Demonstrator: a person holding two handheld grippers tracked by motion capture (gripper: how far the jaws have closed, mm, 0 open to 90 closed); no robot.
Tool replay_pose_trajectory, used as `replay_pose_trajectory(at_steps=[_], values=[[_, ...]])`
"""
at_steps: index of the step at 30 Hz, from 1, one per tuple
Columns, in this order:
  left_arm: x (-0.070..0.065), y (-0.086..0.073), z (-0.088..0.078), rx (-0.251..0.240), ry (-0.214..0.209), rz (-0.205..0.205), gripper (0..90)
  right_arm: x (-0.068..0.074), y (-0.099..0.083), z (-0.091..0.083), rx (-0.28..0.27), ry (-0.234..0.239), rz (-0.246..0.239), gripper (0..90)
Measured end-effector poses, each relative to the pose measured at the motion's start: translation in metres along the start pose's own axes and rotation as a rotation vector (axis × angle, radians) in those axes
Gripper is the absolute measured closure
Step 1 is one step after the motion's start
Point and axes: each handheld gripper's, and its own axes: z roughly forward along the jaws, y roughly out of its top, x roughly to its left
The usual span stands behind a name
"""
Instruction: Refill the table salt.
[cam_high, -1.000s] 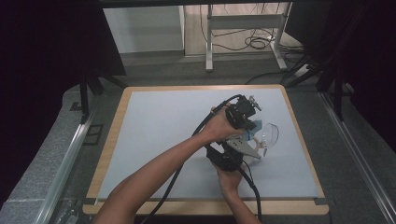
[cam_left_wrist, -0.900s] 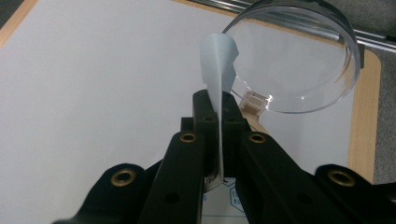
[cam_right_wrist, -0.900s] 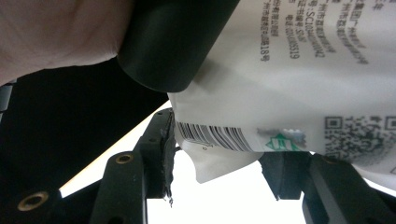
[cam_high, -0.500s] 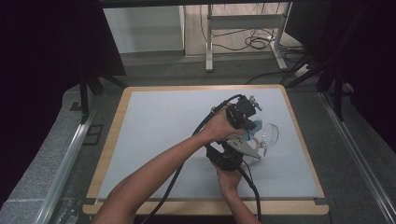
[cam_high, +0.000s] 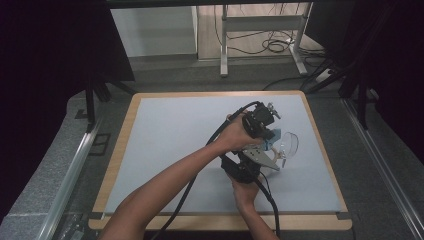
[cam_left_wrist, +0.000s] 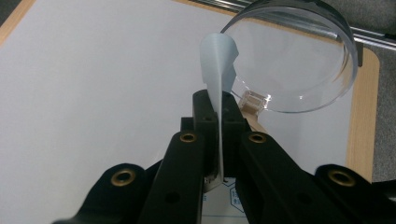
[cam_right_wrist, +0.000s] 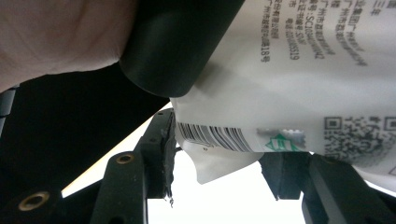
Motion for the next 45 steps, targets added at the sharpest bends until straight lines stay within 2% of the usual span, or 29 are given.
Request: replay_pose_trajectory(at_steps=[22,45], values=[[-0.0006,0.0042,0.0020,-0.001,-0.009,0.005,89.8,-0.0016,0.0017,-0.0021,-0.013,-0.017,0.013,51.7],[0.0001,0.0028,0.0031,0.014,-0.005,0.006,89.9,-0.0001,0.0008,-0.0010,-0.010,-0.013,0.012,52.0]])
